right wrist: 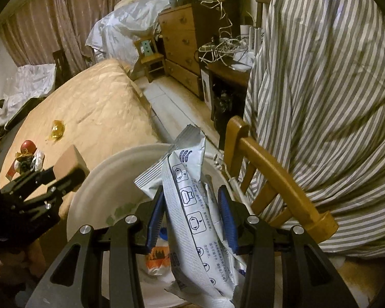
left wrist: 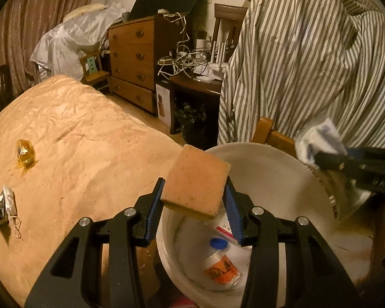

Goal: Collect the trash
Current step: 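Open both tools to drop the sponge and packet into the bucket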

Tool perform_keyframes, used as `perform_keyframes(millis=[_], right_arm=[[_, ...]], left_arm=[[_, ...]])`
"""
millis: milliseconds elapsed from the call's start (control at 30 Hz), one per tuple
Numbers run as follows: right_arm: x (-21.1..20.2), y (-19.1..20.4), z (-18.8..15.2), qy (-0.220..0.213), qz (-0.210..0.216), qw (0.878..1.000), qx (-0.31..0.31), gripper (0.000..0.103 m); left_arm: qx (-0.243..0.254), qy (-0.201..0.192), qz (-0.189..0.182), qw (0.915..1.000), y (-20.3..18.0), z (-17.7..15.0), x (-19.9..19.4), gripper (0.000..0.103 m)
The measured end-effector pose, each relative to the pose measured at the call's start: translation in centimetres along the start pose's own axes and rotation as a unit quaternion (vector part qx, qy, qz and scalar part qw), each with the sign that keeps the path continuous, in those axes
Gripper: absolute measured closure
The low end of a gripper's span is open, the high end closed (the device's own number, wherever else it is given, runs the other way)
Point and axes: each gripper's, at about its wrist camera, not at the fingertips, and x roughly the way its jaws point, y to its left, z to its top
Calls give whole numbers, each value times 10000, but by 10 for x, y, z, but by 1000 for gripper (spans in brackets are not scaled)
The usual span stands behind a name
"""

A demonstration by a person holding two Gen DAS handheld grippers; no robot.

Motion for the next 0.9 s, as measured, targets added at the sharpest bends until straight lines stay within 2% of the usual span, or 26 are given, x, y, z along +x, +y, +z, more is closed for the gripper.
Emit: perform_keyframes(millis=[900], right_arm=[[-5, 9, 0, -17, 23, 10000, 3, 60]], left_arm=[[59, -23, 41, 10000, -2, 3, 0, 59]])
